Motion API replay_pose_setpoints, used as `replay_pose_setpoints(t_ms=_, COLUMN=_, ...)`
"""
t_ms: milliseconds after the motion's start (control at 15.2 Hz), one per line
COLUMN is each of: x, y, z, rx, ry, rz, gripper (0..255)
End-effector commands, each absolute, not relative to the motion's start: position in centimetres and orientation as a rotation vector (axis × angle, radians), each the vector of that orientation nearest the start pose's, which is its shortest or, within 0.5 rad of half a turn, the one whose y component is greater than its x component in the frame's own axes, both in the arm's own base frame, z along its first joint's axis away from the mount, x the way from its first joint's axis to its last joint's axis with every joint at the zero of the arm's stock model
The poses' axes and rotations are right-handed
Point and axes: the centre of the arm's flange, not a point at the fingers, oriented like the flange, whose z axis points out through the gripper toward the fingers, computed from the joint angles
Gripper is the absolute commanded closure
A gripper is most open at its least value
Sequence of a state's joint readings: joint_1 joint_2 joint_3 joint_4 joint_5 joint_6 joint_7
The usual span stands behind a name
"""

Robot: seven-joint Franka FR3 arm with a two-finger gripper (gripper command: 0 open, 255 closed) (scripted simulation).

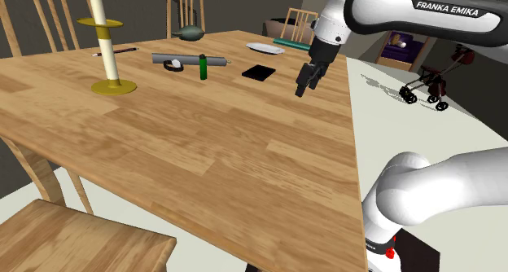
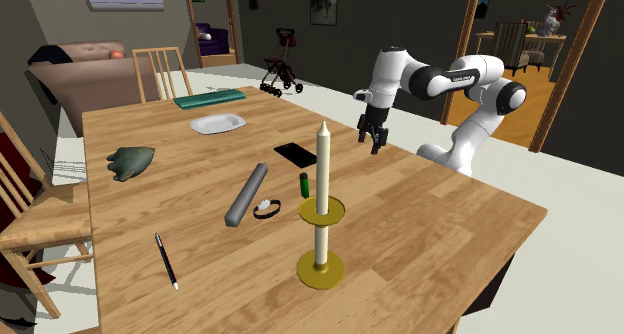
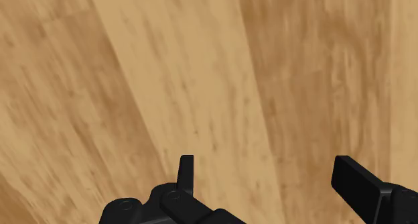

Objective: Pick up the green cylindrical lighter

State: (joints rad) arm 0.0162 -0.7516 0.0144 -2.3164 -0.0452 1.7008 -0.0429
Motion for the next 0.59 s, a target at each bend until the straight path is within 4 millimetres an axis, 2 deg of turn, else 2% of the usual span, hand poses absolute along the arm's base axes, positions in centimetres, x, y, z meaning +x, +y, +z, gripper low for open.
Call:
replay_pose_setpoints(t_ms=0, x=33.0, y=0.7, z=61.1, rx=-3.188, ry=-0.117, rz=-0.217, gripper=0)
replay_pose_setpoints(t_ms=528, x=39.2, y=5.1, z=60.6, rx=-3.119, ry=-0.186, rz=-0.533, gripper=0)
